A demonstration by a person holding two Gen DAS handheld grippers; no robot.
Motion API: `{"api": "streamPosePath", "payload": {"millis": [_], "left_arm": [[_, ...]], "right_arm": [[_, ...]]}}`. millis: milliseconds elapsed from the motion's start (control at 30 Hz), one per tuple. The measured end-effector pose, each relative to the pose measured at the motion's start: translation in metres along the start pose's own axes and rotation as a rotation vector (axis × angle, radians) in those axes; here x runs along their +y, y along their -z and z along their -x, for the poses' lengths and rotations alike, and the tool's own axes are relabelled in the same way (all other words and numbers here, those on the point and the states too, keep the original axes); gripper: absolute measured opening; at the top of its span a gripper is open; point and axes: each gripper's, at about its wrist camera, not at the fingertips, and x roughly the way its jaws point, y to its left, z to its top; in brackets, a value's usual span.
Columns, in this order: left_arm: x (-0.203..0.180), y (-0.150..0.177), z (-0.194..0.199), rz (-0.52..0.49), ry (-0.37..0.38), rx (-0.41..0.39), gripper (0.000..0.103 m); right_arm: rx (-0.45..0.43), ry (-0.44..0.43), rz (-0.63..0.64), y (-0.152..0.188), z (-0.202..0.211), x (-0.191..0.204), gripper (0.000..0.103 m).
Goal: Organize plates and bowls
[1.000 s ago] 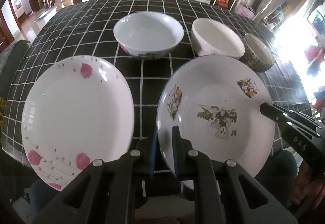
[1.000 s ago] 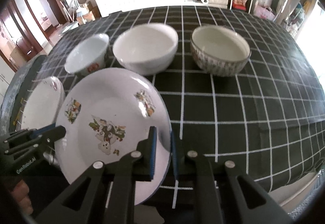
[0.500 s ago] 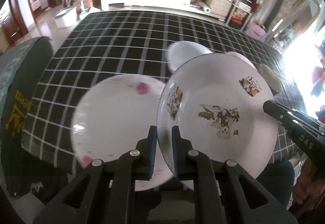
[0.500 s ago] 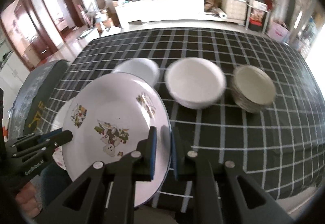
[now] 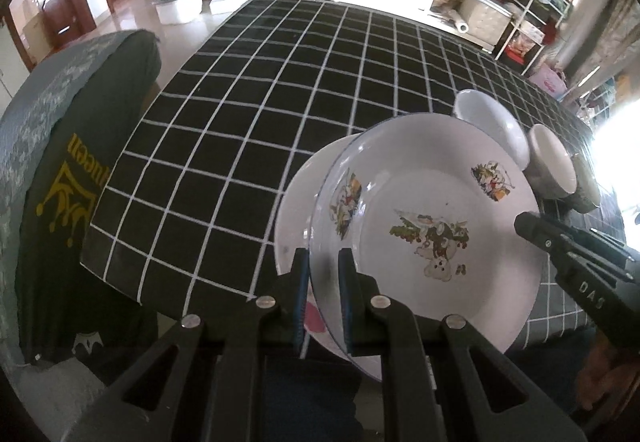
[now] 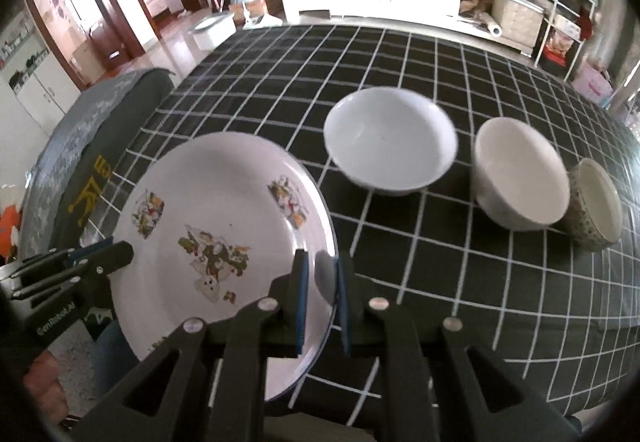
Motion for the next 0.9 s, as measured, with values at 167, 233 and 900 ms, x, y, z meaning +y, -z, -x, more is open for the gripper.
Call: {"api": "streamPosePath", "payload": {"millis": [167, 233, 900], "left_arm": [[0.008, 0.001, -0.011, 0.012, 0.003, 0.022, 0.011], [0.009, 0.000, -0.014, 0.016, 0.001, 0.027, 0.011], [0.021, -0.006, -0.023, 0.031, -0.014, 0.045, 0.011]], "right_arm": [[0.029, 0.018, 0.017, 0.003, -0.012, 0.010, 0.017], [0.036, 0.023, 0.024, 0.003, -0.014, 0.011, 0.017], [0.078, 0.038, 0.062, 0.003, -0.037, 0.022, 0.017]]}}
